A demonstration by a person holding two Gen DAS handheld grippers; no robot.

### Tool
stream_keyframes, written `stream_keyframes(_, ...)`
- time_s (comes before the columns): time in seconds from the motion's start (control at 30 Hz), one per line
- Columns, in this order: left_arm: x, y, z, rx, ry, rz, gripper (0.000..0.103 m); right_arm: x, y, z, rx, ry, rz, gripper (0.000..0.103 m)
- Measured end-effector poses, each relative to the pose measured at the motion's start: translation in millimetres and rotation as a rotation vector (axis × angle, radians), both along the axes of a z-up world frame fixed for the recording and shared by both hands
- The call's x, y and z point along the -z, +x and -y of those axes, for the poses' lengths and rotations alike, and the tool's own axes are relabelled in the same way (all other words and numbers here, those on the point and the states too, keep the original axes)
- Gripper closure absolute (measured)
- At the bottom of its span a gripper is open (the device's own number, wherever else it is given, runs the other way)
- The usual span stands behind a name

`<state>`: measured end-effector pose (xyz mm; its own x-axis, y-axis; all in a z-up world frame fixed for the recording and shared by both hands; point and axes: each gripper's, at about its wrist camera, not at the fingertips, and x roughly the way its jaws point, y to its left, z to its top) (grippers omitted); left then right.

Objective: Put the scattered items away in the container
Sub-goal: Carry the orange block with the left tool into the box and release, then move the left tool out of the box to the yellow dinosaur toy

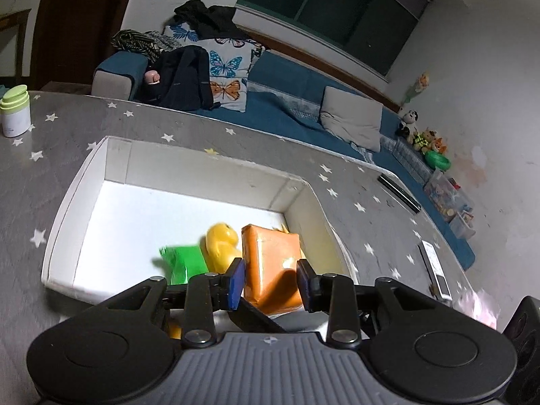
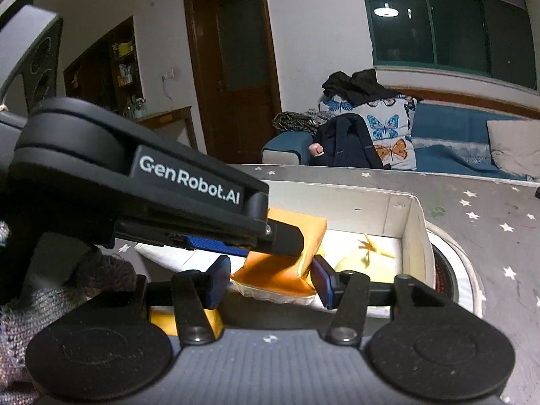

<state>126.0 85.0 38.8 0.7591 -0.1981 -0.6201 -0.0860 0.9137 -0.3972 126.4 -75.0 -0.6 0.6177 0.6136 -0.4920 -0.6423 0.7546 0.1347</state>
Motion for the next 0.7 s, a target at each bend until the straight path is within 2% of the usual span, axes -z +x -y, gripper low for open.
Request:
stream_keyframes(0.1,5.0,13.0,-4.8,-0.011,-0.005,-0.012,0.067,5.4,9.9,-10.1,0.012,-0.007,-0.013,0.055)
stream_keyframes(0.4,26.6,25.0,-16.3,-0.024,-0.052,-0.059,0.067,25.6,25.6,-22.1,0.025,-0.033,-0.058,0.054)
stream_keyframes(0.7,13.6,-4.0,-16.5,-0.024,-0.027,-0.003,0.067,17.1,3.7,-9.9,0.034,-0.017,-0.018,0.054)
